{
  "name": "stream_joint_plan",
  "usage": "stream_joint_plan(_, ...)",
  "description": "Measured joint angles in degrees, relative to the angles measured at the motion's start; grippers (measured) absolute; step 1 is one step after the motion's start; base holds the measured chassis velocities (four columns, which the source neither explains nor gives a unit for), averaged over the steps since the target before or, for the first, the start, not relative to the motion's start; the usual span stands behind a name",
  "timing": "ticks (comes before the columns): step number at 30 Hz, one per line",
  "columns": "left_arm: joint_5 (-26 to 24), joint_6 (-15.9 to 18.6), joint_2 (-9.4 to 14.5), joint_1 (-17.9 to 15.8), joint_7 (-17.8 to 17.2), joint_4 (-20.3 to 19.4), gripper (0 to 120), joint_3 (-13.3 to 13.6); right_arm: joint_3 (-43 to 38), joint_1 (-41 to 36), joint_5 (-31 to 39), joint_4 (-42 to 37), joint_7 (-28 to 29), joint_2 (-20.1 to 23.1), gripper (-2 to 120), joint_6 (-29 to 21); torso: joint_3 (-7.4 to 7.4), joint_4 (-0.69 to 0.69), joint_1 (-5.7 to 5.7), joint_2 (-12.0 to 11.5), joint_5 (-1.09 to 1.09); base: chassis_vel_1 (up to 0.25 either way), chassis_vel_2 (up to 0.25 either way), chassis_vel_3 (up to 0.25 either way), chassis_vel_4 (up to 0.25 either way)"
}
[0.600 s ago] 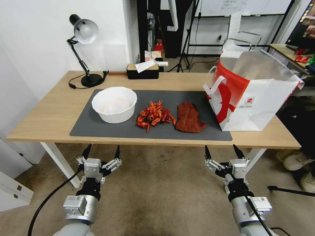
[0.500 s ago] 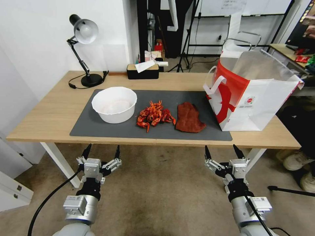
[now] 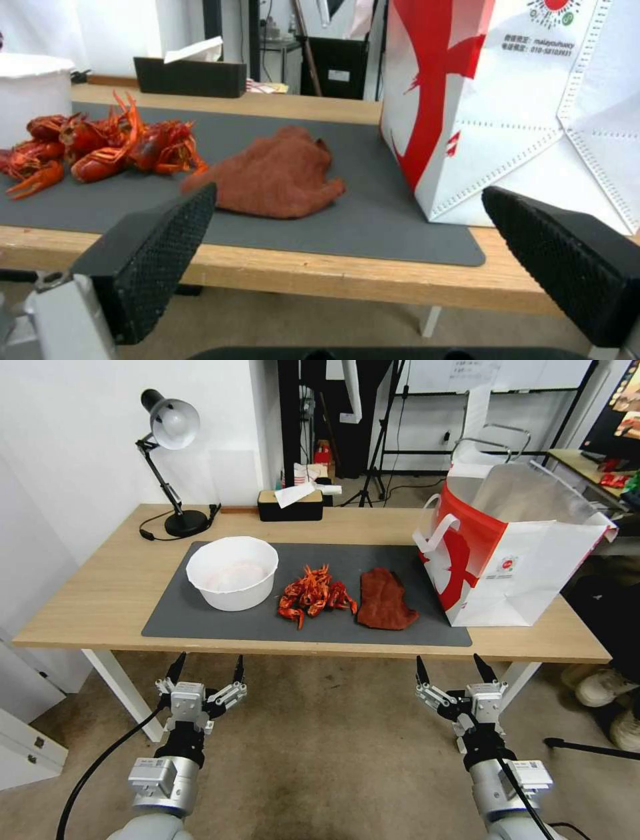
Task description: Sweep shrimp from table into container with towel, then put container into takeout bag.
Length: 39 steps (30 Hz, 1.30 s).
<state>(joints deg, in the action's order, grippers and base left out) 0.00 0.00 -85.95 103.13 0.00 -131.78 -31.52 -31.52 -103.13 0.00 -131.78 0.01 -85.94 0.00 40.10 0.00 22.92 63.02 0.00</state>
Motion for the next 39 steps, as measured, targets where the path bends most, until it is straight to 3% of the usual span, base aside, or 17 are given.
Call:
stream_joint_plan(19,-0.4,0.1,0.1,-0.1,0.0,0.0,100,0.0,0.8,-0.6,0.6,-0.4,-1.1,-0.9,100,-1.6,0.00,0.01,0.00,0.0,-0.02,0.000,0.000,0.000,0.000)
stream_joint_plan(21,-3.2,1.4,1.2,-1.3,-0.6,-0.3,100,-0.3,4.0,-2.7,2.5,-1.7,-5.0,-4.2,100,-6.9,0.00,-0.02,0.00,0.0,0.04,0.000,0.000,0.000,0.000)
stream_joint_plan(29,-15.2,7.0,5.8,-5.2,-3.2,-1.8,100,-1.8,2.6,-3.6,5.2,-5.3,-7.7,-5.3,100,-6.4,0.00,-0.01,0.01,0.0,-0.01,0.000,0.000,0.000,0.000)
stream_joint_plan(39,-14.3,7.0,6.5,-3.6,-2.3,-2.3,100,-2.1,-0.1,-2.0,6.3,-3.5,-6.8,-4.5,100,-4.9,0.00,0.00,0.00,0.0,0.00,0.000,0.000,0.000,0.000)
